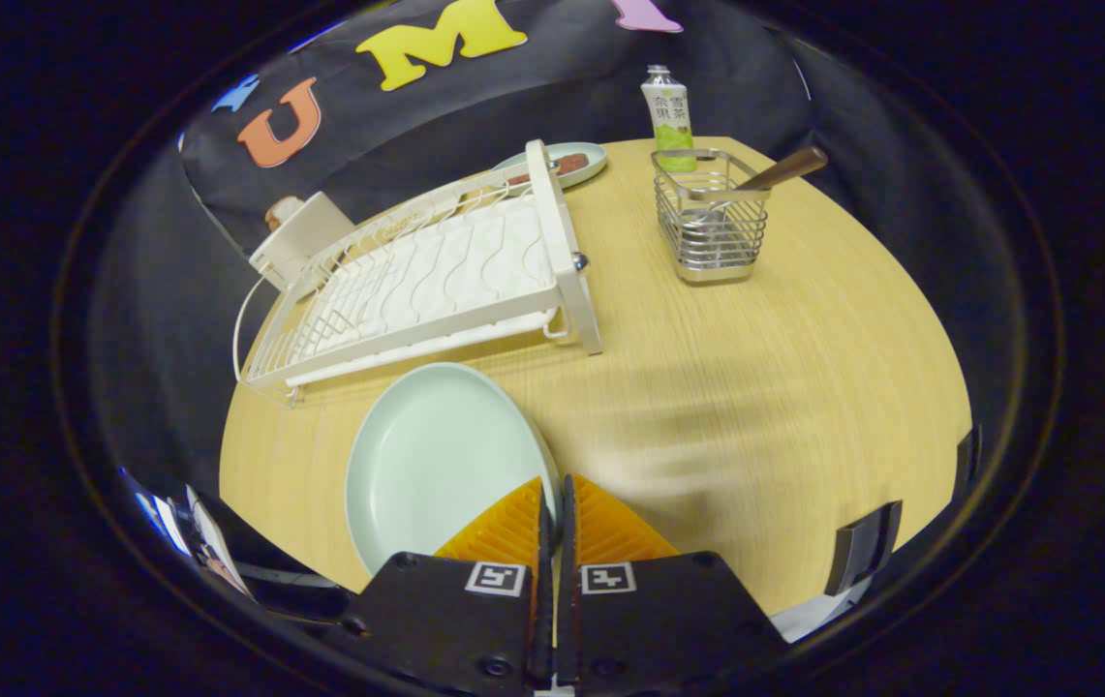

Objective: Take the plate from the dish rack, then take the spoon from the basket and place it into the plate.

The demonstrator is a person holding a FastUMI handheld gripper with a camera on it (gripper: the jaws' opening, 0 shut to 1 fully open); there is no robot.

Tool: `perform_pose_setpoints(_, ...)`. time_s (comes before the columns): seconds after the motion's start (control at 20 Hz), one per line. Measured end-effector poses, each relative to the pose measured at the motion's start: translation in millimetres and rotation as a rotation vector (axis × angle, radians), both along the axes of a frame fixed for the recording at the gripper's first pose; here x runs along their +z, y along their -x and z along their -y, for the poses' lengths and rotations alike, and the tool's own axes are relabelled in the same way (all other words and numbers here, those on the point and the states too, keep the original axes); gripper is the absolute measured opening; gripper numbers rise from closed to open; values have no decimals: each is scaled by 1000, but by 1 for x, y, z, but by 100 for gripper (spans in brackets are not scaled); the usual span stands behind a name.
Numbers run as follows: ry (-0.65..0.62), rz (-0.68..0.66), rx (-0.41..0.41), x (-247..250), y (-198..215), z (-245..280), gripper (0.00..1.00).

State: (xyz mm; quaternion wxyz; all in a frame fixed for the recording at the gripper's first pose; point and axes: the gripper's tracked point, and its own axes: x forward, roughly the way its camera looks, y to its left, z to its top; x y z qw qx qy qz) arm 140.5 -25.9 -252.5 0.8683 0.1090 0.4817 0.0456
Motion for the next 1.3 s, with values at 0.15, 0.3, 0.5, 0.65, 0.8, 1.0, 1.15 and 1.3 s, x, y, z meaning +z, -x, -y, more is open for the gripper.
perform_pose_setpoints(0.15,-25,26,4,-10,-2,3,8)
perform_pose_setpoints(0.3,4,54,-5,-19,-9,13,8)
perform_pose_setpoints(0.5,13,84,0,-20,-13,23,7)
perform_pose_setpoints(0.65,4,210,-17,0,-21,36,17)
perform_pose_setpoints(0.8,34,348,12,25,-25,46,57)
perform_pose_setpoints(1.0,130,462,-3,38,-30,72,99)
perform_pose_setpoints(1.15,136,562,-39,52,-46,92,99)
perform_pose_setpoints(1.3,122,664,-46,67,-70,113,100)
